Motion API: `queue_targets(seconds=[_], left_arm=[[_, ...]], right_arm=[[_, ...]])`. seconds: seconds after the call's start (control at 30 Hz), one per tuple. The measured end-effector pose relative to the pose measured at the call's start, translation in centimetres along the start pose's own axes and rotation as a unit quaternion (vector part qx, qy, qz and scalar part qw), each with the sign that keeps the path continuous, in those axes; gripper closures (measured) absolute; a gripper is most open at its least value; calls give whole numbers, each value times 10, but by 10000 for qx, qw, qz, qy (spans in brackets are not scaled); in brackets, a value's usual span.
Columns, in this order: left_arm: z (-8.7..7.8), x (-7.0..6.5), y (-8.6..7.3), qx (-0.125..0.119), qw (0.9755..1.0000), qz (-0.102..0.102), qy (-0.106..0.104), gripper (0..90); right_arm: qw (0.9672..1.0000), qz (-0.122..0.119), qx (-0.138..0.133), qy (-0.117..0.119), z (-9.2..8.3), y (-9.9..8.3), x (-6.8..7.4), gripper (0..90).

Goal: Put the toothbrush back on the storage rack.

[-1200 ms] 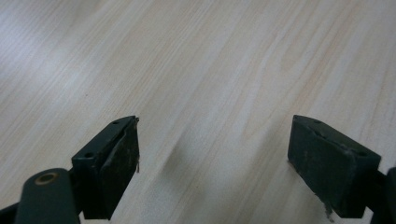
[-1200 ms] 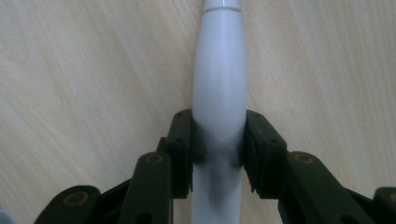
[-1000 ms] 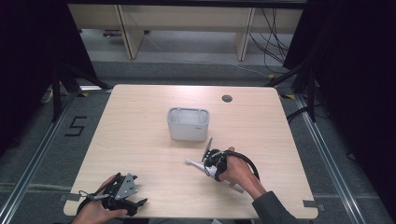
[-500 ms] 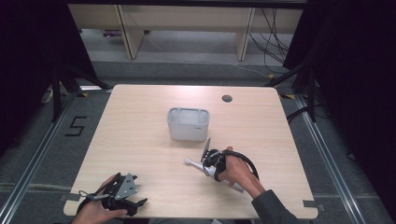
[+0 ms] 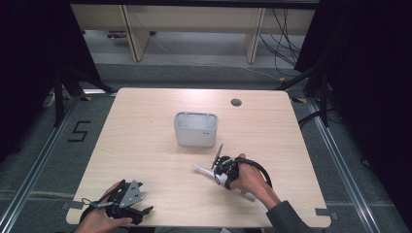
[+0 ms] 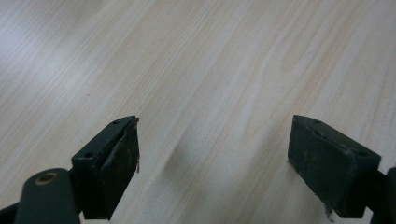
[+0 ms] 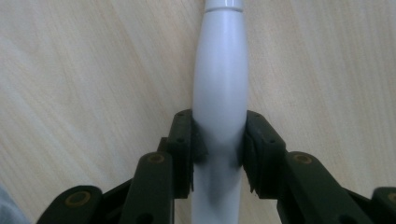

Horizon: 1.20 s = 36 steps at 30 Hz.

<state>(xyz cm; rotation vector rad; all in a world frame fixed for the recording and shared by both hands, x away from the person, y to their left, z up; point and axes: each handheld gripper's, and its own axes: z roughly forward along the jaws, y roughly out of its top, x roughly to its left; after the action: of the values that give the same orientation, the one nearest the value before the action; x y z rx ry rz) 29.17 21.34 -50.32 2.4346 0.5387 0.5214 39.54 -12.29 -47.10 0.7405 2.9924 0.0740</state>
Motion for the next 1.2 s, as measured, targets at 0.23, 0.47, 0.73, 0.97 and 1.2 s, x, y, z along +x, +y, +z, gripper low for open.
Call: queue_targets(seconds=[0.23,0.47,0.73,0.97,1.2], left_arm=[[0,0,0,-2,10000,-35,-3,164],[0,0,0,0,10000,-12,-1,164],[0,0,0,1,10000,-15,-4,164],[0,1,0,-9,10000,-25,14,164],[0,0,0,-3,10000,-19,9,164]], right_arm=[[9996,83,-281,-38,-14,-8,0,669],[9977,223,-641,-61,-31,-19,-3,669],[9916,329,-1249,-44,-43,-27,-6,669],[9837,441,-1743,-69,-51,-34,-12,669],[9733,682,-2191,-90,-58,-39,-15,669]])
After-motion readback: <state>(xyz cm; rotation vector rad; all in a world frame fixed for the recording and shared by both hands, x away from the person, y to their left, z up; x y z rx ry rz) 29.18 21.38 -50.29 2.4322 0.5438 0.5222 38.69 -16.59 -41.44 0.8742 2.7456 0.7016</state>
